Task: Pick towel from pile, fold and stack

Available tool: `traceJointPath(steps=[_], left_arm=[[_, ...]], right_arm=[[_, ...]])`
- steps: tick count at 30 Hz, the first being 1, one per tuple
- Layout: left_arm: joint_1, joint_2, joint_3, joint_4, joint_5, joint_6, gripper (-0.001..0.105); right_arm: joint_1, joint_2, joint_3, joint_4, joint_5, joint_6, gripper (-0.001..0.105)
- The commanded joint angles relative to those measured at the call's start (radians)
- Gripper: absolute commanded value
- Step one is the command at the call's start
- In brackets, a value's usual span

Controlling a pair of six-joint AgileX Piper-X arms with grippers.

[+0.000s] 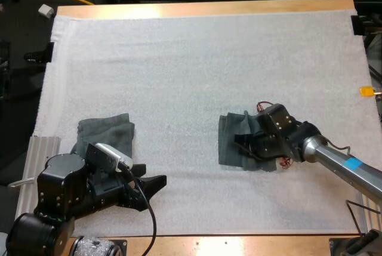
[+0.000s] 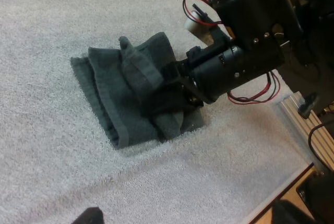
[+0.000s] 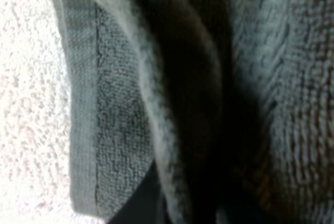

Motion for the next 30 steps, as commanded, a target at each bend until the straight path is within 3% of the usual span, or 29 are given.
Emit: traceJointPath(steps=[1, 5, 6, 8, 11, 16, 30], left_arm=[[-0.001, 0.005, -0.006, 0.003, 0.014, -0.004, 0.062], [-0.002, 0.004, -0.005, 0.001, 0.014, -0.003, 0.062], [0.0, 0.003, -0.005, 0.001, 0.013, -0.002, 0.062], [-0.001, -0.001, -0.005, -0.002, 0.009, 0.002, 0.062], [-0.002, 0.001, -0.005, -0.003, 0.008, 0.004, 0.062], [-0.001, 0.001, -0.006, -0.002, 0.007, 0.006, 0.062], [0.0, 0.0, -0.006, 0.0, 0.008, 0.01, 0.062]], right_arm=[[-0.009, 0.007, -0.012, -0.014, -0.06, 0.0, 0.023], [-0.012, 0.007, -0.019, -0.026, -0.141, -0.02, 0.066], [-0.011, 0.005, -0.02, -0.032, -0.163, -0.026, 0.071], [-0.006, -0.002, -0.017, -0.023, -0.128, -0.011, 0.059], [-0.005, -0.007, -0.019, -0.021, -0.153, -0.025, 0.069], [0.017, -0.018, -0.019, -0.026, -0.168, -0.016, 0.067], [0.155, 0.014, -0.02, -0.099, -0.085, 0.061, 0.067]])
